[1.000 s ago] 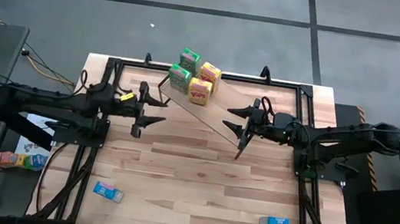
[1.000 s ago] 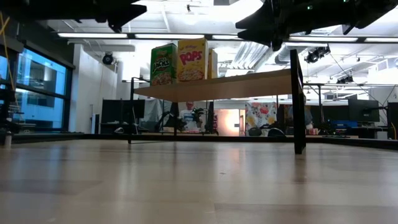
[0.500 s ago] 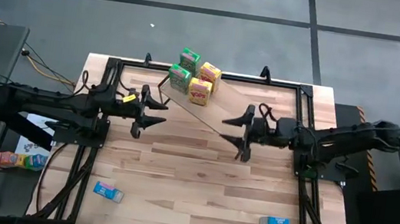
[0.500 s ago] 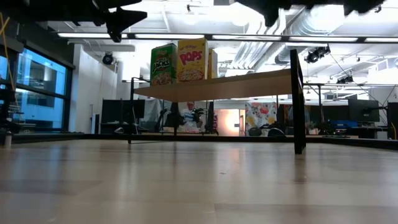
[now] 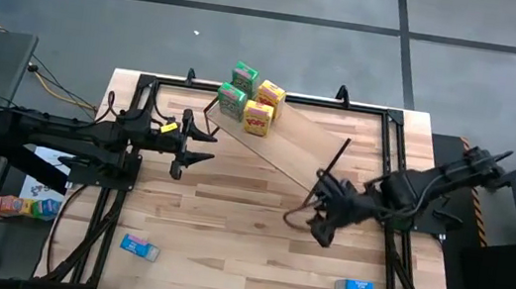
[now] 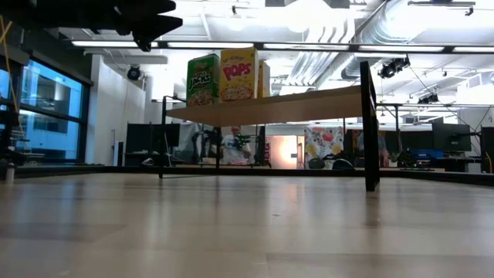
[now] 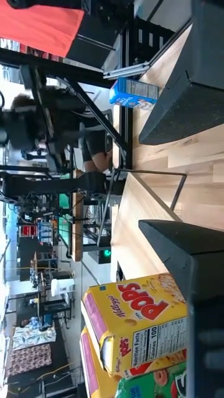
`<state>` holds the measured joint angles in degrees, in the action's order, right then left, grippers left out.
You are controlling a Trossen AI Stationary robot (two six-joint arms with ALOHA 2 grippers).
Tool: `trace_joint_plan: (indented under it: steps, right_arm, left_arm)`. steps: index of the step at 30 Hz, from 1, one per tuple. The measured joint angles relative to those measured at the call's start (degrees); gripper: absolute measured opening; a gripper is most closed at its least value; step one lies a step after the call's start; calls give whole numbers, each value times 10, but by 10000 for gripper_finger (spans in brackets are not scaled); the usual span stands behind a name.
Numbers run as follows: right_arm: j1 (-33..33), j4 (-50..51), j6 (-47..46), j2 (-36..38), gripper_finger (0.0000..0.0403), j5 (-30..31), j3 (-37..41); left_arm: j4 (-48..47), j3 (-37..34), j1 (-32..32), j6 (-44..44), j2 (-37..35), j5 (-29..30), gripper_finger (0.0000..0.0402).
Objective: Stack cereal on shelf
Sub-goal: Put the right blue cereal box on the shelf
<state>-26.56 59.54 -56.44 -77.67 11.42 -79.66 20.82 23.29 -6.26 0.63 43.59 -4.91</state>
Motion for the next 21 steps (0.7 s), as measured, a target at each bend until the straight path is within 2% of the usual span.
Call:
trace_joint_plan:
  steps: [5,10,12,21]
  right_arm:
    - [-55,70,-27,-52,209,-34,-46]
    - [-75,102,-79,-97,209,-182,-56]
    - [-86,117,-111,-113,209,-220,-56]
    - [-155,144,-174,-155,209,-246,-56]
  left_arm:
    - [-1,0,0,1,0,10,200]
    - [-18,0,0,1,0,12,200]
    - [-26,0,0,1,0,12,200]
    - [-30,0,0,1,0,12,200]
